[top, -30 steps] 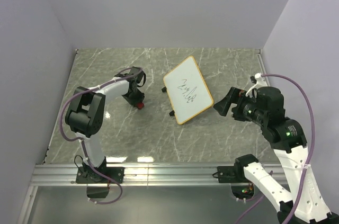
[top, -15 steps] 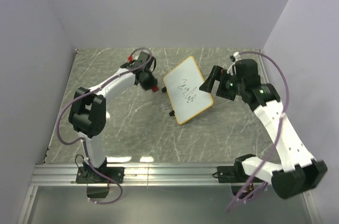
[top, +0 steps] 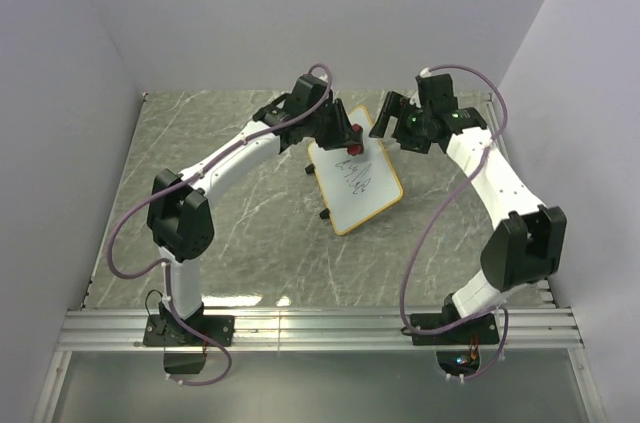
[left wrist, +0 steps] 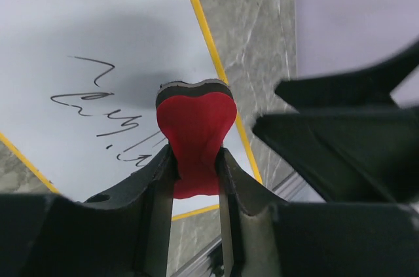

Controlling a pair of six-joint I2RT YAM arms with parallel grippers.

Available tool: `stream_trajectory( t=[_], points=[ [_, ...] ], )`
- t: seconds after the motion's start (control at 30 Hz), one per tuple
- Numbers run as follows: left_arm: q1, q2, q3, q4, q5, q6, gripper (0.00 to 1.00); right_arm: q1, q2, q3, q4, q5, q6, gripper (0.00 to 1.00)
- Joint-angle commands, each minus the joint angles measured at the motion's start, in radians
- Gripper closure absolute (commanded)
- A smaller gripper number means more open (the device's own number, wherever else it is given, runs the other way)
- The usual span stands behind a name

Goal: Erase the whiteboard

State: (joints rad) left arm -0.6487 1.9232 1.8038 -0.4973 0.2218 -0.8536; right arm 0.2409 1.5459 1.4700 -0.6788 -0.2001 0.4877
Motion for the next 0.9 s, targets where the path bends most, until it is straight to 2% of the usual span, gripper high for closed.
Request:
stream_trajectory(
  t=[0.0,0.2,0.3,0.33,0.37,0.57,0.73,0.87],
  points=[
    [0.003,-0.018,-0.023,0.034,0.100,0.050,1.00,-0.011,0.054,0.058,0.051,0.008,-0.018,0.00],
    [0.001,-0.104,-0.145,0.075,0.114,0.082,1.00,-0.011,0.132,0.050,0.094,-0.025,0.002,0.03],
    [0.001,-0.128,-0.187,0.095,0.140,0.094,1.00,-0.009,0.140,0.023,0.120,-0.041,-0.001,0.10],
    [0.001,-0.130,-0.210,0.106,0.151,0.097,1.00,-0.009,0.140,0.015,0.133,-0.048,-0.004,0.16],
    [0.001,-0.130,-0.216,0.114,0.162,0.099,1.00,-0.011,0.140,-0.003,0.140,-0.050,-0.005,0.26],
    [0.001,-0.109,-0.222,0.160,0.208,0.100,1.00,-0.008,0.132,-0.069,0.180,-0.079,-0.009,0.53],
    [0.000,-0.099,-0.242,0.216,0.255,0.076,1.00,-0.006,0.134,-0.102,0.200,-0.097,-0.006,0.55],
    [-0.011,-0.090,-0.264,0.284,0.269,0.044,1.00,-0.003,0.128,-0.120,0.205,-0.102,-0.008,0.74]
  ],
)
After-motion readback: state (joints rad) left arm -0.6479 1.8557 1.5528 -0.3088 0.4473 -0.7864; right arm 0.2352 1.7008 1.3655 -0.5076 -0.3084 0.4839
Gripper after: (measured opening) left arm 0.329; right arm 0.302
